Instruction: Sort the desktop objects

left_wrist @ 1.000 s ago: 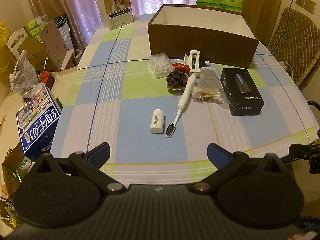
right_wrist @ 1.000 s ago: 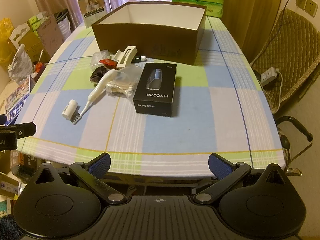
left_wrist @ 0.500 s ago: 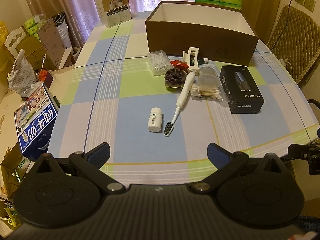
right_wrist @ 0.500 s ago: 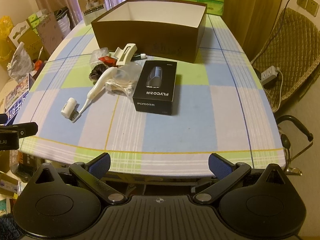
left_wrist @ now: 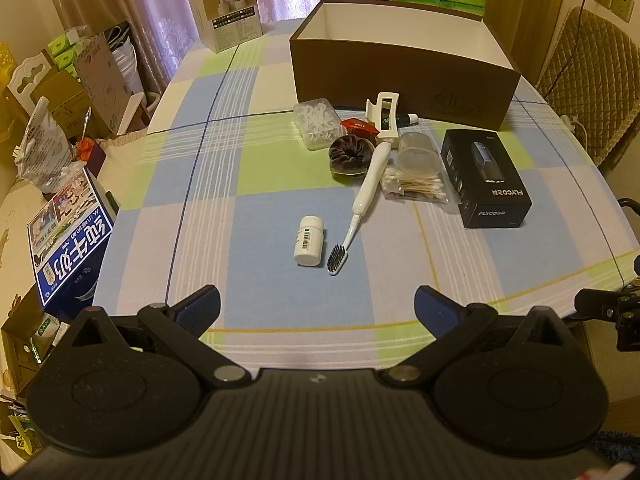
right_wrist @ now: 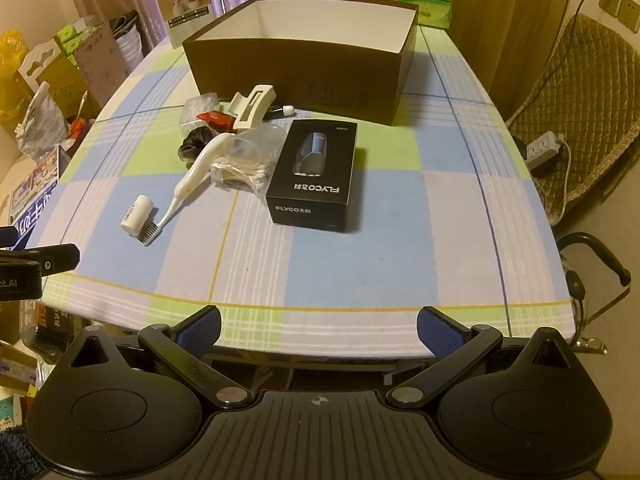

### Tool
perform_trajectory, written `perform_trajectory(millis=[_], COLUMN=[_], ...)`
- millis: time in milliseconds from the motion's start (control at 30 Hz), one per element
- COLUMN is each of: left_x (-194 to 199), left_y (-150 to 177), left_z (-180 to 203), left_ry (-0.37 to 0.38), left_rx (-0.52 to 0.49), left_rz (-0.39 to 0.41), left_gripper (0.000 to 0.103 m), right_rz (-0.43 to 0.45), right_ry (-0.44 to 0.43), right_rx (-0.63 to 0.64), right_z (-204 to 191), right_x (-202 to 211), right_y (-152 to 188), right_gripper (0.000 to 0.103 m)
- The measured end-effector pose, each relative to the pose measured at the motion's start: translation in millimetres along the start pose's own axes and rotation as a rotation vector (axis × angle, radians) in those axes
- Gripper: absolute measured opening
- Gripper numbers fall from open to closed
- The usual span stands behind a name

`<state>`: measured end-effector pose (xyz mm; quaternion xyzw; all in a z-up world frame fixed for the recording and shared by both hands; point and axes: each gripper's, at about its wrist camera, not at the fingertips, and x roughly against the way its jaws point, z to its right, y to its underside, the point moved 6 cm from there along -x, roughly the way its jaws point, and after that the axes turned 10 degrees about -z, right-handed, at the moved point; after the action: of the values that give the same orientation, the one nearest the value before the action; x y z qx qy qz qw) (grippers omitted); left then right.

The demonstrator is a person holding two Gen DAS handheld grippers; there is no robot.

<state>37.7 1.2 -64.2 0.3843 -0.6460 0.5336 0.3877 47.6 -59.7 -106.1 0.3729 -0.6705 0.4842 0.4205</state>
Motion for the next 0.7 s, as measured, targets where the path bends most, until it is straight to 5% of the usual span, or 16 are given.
perform_trajectory(millis=[700], left_x=[-9.9], left_y=[-10.8], left_z=[1.1], left_ry=[-0.007], left_rx=[-0.015], left_rz=[-0.014], left_gripper=[0.102], right_rz=[-0.002], right_ry=[-0.009], right_rx=[-0.014], right_z=[4.7], right_x=[-7.1], right_y=[-10.5], right_gripper=[0.101])
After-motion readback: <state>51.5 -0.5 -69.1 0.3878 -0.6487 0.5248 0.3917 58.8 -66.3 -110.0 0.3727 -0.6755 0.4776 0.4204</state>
